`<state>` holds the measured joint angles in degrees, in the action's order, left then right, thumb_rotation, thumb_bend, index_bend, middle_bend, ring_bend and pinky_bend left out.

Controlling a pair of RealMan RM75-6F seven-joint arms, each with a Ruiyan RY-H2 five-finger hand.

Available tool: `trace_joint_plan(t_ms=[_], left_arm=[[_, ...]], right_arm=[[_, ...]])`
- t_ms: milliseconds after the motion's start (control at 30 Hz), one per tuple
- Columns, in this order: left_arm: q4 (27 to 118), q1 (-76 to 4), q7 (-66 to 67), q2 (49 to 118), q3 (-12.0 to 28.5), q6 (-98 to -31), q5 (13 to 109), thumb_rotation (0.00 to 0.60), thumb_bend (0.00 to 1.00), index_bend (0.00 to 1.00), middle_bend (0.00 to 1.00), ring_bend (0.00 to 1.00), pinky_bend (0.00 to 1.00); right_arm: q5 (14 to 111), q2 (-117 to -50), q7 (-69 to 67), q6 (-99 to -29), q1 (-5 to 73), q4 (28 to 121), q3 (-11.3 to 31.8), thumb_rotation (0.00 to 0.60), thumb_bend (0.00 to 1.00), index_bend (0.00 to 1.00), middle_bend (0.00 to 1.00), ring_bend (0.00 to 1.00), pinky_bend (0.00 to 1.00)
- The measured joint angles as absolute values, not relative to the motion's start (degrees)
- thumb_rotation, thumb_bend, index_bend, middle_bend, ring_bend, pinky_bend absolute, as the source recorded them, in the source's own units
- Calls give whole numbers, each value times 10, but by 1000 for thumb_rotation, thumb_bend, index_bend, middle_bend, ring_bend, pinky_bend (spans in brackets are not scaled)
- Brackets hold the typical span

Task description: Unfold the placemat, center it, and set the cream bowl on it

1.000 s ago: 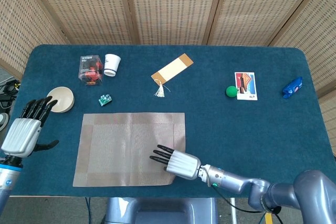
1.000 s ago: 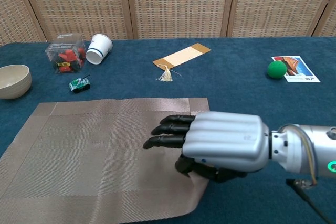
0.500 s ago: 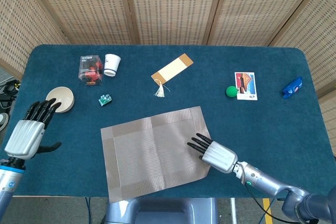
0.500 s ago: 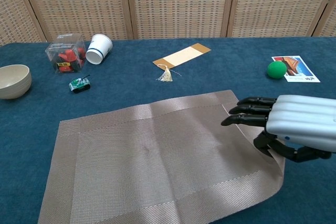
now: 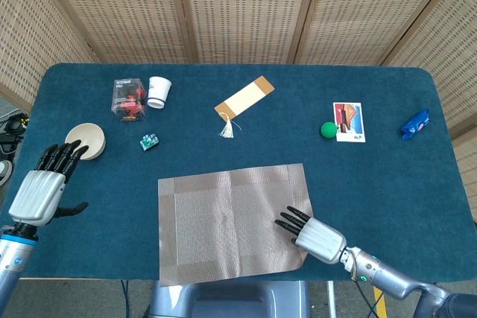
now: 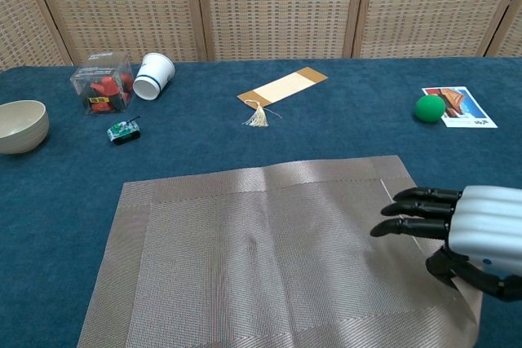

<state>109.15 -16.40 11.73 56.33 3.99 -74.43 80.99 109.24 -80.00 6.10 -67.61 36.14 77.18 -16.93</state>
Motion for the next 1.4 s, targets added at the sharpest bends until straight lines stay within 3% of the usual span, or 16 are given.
trace_joint_plan(t_ms=[400,500,533,667,733,1000,1200,1400], left_arm=[[1090,-167,120,564,40,-737,803,600,0,0,0,0,0],[1089,-167,121,565,40,-736,800,600,0,0,0,0,0],[1089,-168,121,565,41,-736,800,600,0,0,0,0,0],[1090,-168,122,565,41,-736,799,600,0,0,0,0,0],[1089,-168,123,565,41,-736,798,600,0,0,0,0,0],[1089,-168,123,567,41,-735,797,600,0,0,0,0,0],[1087,-167,122,568,40,-739,800,600,0,0,0,0,0],[1080,-166,127,569,41,-744,804,600,0,0,0,0,0]], right_arm=[[1131,-786,85,-645,383,810,-177,600,740,743,157,0,0],[1140,-785,91,-645,382,808,-178,600,696,703,151,0,0],[1142,-786,94,-647,381,806,-177,600,620,621,138,0,0],[1138,-784,92,-648,379,802,-171,600,99,98,15,0,0],[1136,-777,91,-645,379,806,-171,600,2,4,0,0,0],[1140,-733,168,-645,378,843,-160,600,0,0,0,0,0],[1136,-670,167,-712,363,861,-144,600,0,0,0,0,0],[1090,-622,107,-783,327,820,-124,600,0,0,0,0,0]])
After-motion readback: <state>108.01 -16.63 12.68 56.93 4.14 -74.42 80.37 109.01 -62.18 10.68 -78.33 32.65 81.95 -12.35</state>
